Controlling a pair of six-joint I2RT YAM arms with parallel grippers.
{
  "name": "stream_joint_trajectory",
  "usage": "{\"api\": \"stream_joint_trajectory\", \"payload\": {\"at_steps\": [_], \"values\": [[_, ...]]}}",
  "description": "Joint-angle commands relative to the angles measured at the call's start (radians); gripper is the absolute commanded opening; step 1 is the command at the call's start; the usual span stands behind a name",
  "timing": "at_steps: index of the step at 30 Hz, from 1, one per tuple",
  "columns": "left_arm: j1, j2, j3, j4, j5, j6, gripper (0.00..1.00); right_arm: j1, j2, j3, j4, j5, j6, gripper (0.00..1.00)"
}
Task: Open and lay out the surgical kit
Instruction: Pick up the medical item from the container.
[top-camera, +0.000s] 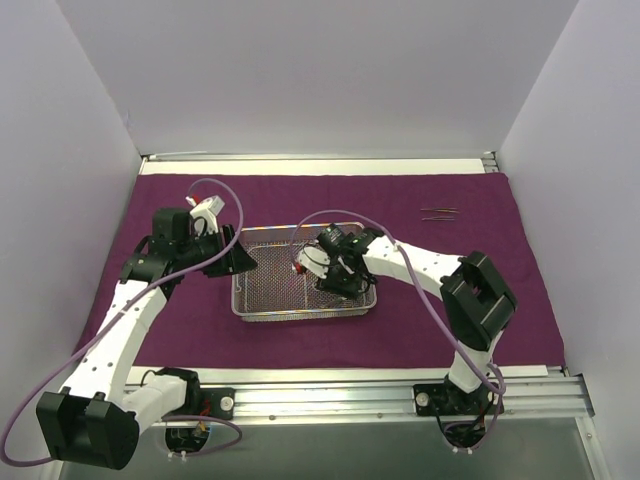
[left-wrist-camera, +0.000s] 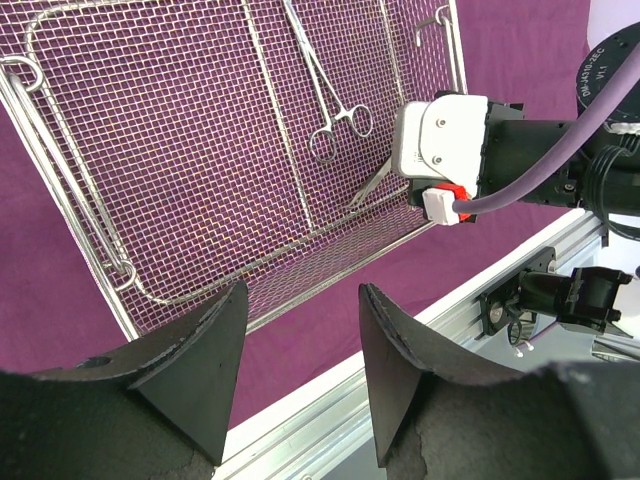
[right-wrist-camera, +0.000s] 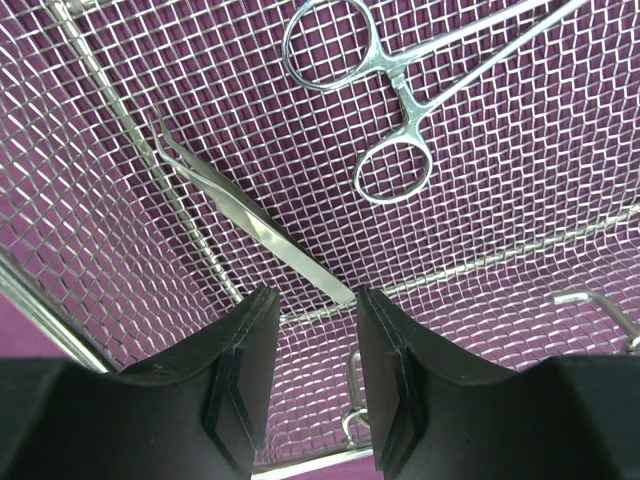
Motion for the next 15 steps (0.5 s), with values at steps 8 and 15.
{"api": "stream_joint_trajectory", "payload": {"at_steps": [8,15], "values": [[0.008,0.044,0.032,0.024,0.004,0.021,0.57,0.027,0.072,-0.008,0.01,-0.033,-0.011,0.36],[0.008,0.075,0.036,0.043,0.005,0.015,0.57,0.039,0.124,-0.008,0.055,-0.015,0.001,0.35]]}}
